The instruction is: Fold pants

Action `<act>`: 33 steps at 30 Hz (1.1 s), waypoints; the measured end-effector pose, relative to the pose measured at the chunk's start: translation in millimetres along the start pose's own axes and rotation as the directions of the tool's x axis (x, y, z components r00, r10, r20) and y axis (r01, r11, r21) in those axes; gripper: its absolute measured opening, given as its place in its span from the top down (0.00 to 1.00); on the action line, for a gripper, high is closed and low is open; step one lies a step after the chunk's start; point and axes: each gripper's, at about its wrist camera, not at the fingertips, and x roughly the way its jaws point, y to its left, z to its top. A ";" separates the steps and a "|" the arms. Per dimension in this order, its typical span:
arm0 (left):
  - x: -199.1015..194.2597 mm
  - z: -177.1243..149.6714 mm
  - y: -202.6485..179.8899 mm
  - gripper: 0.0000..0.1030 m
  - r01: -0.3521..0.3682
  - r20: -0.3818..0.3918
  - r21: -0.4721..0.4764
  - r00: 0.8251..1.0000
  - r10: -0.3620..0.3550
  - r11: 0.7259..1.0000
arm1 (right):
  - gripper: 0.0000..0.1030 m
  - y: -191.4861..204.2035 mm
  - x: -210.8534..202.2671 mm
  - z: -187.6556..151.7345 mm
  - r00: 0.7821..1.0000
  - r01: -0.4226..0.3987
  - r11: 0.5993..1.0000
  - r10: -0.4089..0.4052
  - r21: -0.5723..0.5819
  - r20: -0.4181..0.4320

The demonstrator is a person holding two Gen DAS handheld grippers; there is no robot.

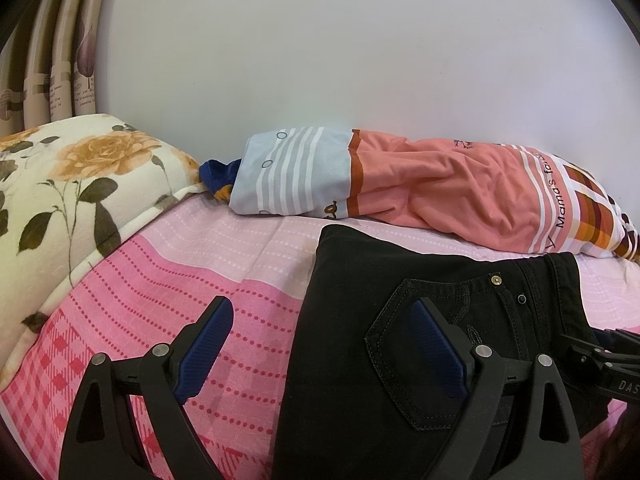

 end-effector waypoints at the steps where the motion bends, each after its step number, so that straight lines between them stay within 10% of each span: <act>1: -0.1 0.0 0.0 0.12 0.000 0.000 0.000 1.000 0.000 1.000 | 0.45 -0.3 0.0 0.1 1.000 0.001 1.000 -0.001 0.000 0.000; 33: -0.3 0.6 -0.7 0.12 -0.003 0.002 0.004 1.000 0.003 1.000 | 0.42 0.3 1.1 1.6 1.000 0.002 1.000 -0.002 -0.006 -0.002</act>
